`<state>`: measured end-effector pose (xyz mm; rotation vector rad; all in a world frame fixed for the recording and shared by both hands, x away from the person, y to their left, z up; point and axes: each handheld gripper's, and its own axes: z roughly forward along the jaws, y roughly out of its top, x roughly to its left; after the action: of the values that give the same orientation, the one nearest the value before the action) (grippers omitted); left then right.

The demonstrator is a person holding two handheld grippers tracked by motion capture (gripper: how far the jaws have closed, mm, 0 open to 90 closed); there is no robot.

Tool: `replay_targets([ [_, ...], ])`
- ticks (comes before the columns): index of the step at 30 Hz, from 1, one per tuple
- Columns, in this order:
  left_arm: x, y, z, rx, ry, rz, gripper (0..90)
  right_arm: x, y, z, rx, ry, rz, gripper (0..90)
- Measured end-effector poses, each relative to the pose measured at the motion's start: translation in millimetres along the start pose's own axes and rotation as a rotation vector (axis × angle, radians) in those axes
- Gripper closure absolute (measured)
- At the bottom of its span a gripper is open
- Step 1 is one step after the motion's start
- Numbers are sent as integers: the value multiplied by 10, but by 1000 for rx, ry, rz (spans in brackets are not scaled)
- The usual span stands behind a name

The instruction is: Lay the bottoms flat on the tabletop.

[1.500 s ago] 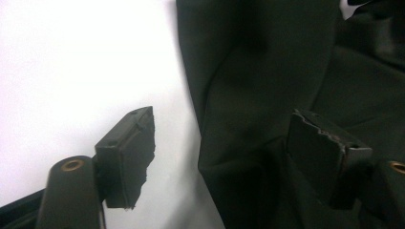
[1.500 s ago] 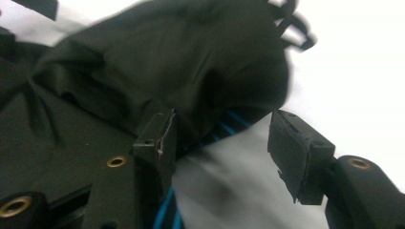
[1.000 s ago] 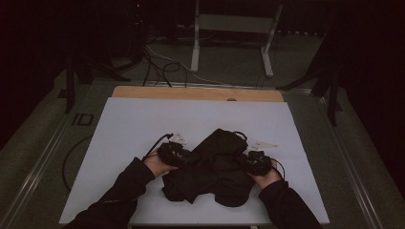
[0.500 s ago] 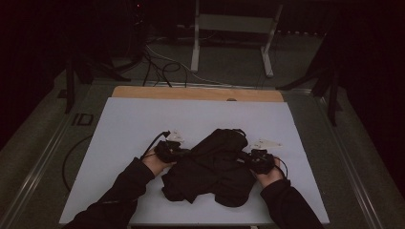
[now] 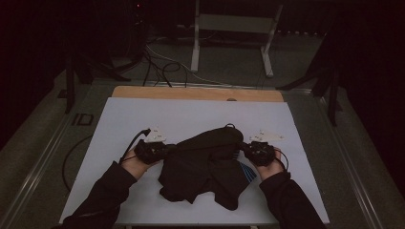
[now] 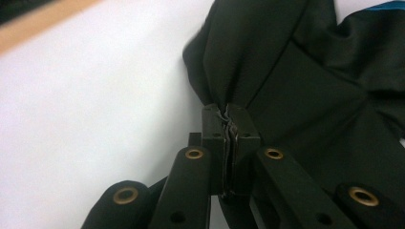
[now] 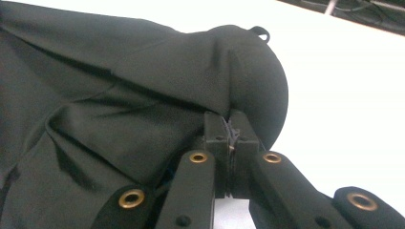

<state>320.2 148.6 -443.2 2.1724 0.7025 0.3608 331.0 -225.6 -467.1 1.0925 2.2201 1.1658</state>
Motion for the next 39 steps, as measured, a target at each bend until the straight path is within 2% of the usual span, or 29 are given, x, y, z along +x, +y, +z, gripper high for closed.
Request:
replay_targets([
  [1, -18, 3, -60, -13, 5, 3, 883, 7, 82, -2, -25, 8, -5, 895],
  [4, -70, 8, -215, -38, 22, 11, 883, 21, 211, -5, -51, 22, -13, 895],
  [5, -70, 8, -215, -38, 22, 11, 883, 21, 211, -5, -51, 22, -13, 895],
  [6, -99, 0, -284, -36, 51, 31, 883, 29, 250, 2, -56, 31, -19, 895],
  [9, -120, -60, -349, -29, 53, 23, 883, 113, 326, 48, -62, 44, -40, 895],
  [11, -132, -105, -356, -17, 45, 21, 882, 140, 325, 70, -62, 46, -52, 895],
  [14, -136, -276, -350, 22, 35, -1, 881, 225, 276, 153, -30, 89, -66, 884],
  [15, -135, -314, -346, 28, 40, -3, 881, 238, 265, 170, -12, 102, -71, 866],
  [17, -130, -348, -340, 42, 50, -1, 880, 254, 251, 175, -6, 99, -77, 834],
  [18, -95, -419, -329, 61, 60, -19, 879, 257, 220, 176, 19, 97, -70, 739],
  [19, -70, -453, -322, 65, 44, -39, 879, 252, 203, 165, 13, 90, -60, 705],
  [21, -37, -514, -306, 74, 16, -62, 875, 225, 146, 142, 16, 100, -17, 673],
  [22, -27, -540, -298, 69, 2, -70, 871, 219, 110, 138, 21, 102, -12, 647],
  [24, -27, -540, -298, 69, 2, -70, 863, 219, 72, 128, 30, 93, -16, 647],
  [25, 22, -599, -261, 59, -33, -113, 735, 200, -11, 125, 48, 71, -1, 580],
  [27, 34, -616, -246, 45, -27, -122, 563, 162, -75, 130, 63, 68, 22, 560],
  [29, 58, -626, -229, 39, -51, -141, 457, 144, -115, 135, 73, 68, 37, 552],
  [31, 87, -640, -208, 42, -54, -157, 439, 148, -146, 132, 84, 88, 56, 551],
  [32, 108, -650, -192, 42, -64, -169, 420, 169, -156, 131, 85, 94, 49, 549],
  [34, 156, -670, -162, 46, -58, -193, 412, 236, -159, 135, 98, 110, 41, 543],
  [35, 156, -670, -162, 46, -58, -193, 414, 236, -159, 135, 98, 110, 41, 543],
  [36, 156, -670, -162, 46, -58, -193, 414, 270, -163, 135, 100, 133, 45, 543],
  [37, 210, -689, -119, 54, -73, -209, 478, 359, -176, 154, 114, 163, 29, 542],
  [39, 237, -695, -81, 70, -69, -209, 495, 429, -198, 197, 136, 159, 1, 544],
])
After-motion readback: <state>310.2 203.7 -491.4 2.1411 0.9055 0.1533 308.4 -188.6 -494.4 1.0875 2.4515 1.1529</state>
